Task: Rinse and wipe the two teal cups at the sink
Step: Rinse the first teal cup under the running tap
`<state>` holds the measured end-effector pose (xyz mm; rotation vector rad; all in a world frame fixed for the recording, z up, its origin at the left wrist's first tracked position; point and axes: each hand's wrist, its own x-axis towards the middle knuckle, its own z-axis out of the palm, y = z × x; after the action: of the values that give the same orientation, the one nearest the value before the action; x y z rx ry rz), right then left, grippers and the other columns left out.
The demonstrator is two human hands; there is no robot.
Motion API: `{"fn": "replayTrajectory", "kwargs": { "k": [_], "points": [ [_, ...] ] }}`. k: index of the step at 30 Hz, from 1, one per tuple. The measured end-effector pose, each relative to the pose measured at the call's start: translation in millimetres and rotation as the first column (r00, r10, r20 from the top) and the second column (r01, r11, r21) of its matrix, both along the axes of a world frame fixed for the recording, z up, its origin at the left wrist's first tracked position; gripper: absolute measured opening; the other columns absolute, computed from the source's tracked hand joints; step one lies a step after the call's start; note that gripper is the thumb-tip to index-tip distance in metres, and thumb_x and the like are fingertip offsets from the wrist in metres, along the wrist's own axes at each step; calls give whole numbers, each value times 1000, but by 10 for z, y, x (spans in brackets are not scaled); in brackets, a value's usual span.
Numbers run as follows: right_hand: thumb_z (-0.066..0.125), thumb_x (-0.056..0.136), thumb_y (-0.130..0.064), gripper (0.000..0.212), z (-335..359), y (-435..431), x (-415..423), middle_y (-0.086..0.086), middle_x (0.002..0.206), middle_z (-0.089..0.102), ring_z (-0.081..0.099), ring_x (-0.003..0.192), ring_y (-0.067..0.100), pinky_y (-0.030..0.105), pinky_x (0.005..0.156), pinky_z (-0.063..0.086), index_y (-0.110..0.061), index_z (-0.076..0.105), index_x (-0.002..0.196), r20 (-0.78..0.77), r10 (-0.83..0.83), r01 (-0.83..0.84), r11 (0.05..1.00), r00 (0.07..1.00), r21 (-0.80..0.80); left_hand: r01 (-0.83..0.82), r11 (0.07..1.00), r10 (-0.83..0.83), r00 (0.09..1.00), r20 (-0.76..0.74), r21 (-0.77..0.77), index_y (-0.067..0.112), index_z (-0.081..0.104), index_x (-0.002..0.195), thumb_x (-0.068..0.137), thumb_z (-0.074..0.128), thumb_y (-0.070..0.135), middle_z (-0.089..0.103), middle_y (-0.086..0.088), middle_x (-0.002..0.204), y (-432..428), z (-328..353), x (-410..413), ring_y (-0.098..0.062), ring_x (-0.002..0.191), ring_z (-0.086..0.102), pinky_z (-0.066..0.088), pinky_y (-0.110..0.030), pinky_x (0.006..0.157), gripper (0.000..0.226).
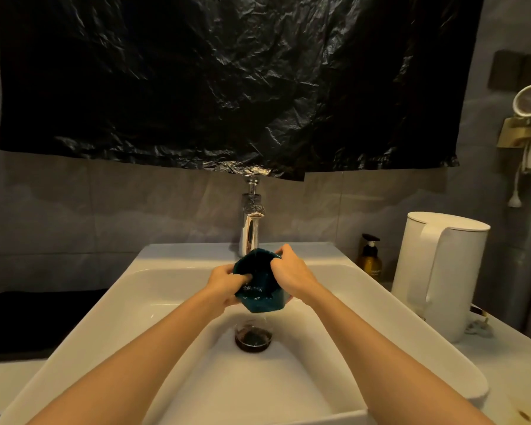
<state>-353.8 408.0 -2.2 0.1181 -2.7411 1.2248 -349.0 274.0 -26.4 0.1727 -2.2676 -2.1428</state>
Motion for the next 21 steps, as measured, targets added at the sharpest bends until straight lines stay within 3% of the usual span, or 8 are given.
{"fn": "replayTrajectory", "kwargs": {
  "k": [3,7,9,11,13,17,21],
  "points": [
    [35,92,-14,17,-6,-44,-30,7,101,55,54,93,25,43,85,48,-17,41,107,-61,-89,71,967,994,-244,93,961,-130,983,127,260,7,54,115,89,54,-4,65,-18,104,103,55,43,-29,90,65,57,-36,58,28],
    [34,92,-7,22,-42,-70,-19,8,104,53,52,90,20,32,74,47,-17,39,111,12,-19,22,880,1000,-475,-90,981,65,987,146,171,-1,54,115,77,72,1,65,-21,105,183,13,-29,-33,91,66,57,-37,55,42],
    [34,91,-4,26,-51,-86,-1,7,101,51,51,85,16,30,73,50,-17,38,114,82,58,-9,862,995,-507,-158,978,139,981,138,139,0,55,115,75,77,10,66,-19,106,148,-5,-66,-32,93,65,59,-42,69,46],
    [36,90,-2,32,-72,-110,-2,5,98,50,51,85,15,38,87,53,-16,36,119,132,125,-40,857,983,-514,-226,971,214,968,133,75,2,55,117,78,76,24,65,-16,110,78,-13,-101,-30,98,63,56,-42,82,49],
    [38,90,-2,35,-83,-138,-5,5,100,49,52,91,17,41,92,53,-15,34,122,147,158,-65,864,976,-500,-260,965,255,960,119,31,4,52,121,86,67,29,63,-16,115,19,2,-112,-30,103,61,53,-38,87,45],
    [39,97,-9,21,-107,-142,-26,7,109,50,56,96,21,39,81,57,-16,33,117,111,107,-37,864,988,-502,-167,986,166,984,65,11,5,50,125,96,43,6,59,-20,119,-33,16,-117,-35,105,59,55,-42,79,30],
    [63,88,-9,31,-152,-71,-89,10,113,58,59,102,25,43,81,57,-15,45,112,79,32,6,896,996,-443,-5,999,4,1000,-30,-39,10,50,124,83,54,-12,60,-16,118,-2,-13,-95,-31,104,60,56,-42,78,47]
  ]
}}
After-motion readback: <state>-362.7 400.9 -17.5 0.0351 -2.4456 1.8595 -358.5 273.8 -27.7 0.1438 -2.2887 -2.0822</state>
